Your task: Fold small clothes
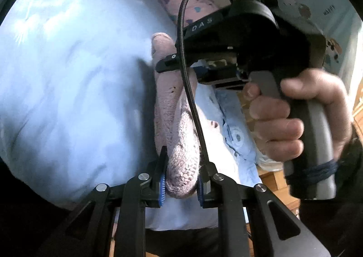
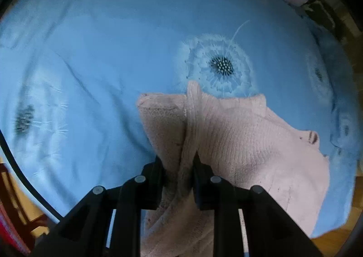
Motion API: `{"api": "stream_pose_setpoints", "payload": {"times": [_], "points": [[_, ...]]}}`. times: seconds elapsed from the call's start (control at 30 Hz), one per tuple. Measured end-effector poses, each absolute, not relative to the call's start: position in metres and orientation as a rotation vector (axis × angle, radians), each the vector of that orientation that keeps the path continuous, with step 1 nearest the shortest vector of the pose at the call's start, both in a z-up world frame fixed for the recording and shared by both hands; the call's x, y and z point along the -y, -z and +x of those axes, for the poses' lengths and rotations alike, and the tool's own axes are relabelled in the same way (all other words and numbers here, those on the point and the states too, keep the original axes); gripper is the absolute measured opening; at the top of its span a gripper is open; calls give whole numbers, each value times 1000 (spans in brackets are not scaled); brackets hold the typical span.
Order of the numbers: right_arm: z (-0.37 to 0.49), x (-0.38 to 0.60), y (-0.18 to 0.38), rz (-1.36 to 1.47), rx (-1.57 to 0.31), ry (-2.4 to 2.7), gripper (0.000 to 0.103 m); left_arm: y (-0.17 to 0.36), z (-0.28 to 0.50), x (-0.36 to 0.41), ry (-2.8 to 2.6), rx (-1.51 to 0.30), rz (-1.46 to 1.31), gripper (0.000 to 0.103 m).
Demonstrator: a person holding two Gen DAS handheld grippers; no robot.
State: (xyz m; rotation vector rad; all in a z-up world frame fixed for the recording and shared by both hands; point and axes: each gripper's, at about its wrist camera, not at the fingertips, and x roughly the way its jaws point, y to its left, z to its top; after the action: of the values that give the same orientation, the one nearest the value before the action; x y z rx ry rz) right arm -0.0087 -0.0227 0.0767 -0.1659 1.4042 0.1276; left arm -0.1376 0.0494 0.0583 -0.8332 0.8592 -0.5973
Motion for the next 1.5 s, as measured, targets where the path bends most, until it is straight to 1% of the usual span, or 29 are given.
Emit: {"api": "stream_pose_setpoints", "payload": {"times": [0.23,0.4,0.57,0.7,0.77,0.97,1.1,1.3,1.5], "points": [[-20,71,-118,-41,-1286,-272,21,-89,-148,-20,631,-787,-677,0],[-26,101,-126,52,-1226,-344,21,-103,-145,-12,646,-780,-614,0],[-34,134,-131,126,-1189,-381,21,-115,-143,13,645,-774,-508,0],[-44,172,-142,182,-1141,-411,22,-126,-155,52,590,-772,-289,0],[-50,189,-145,224,-1115,-445,22,-128,-163,64,552,-781,-230,0],[-65,237,-137,324,-1049,-476,22,-137,-173,96,543,-769,-139,0],[-70,270,-121,438,-1048,-459,22,-137,-172,110,576,-766,-119,0],[-87,303,-113,485,-1011,-425,21,-137,-176,127,666,-756,-104,0],[-107,346,-106,554,-975,-397,22,-143,-181,162,728,-763,-43,0]]}}
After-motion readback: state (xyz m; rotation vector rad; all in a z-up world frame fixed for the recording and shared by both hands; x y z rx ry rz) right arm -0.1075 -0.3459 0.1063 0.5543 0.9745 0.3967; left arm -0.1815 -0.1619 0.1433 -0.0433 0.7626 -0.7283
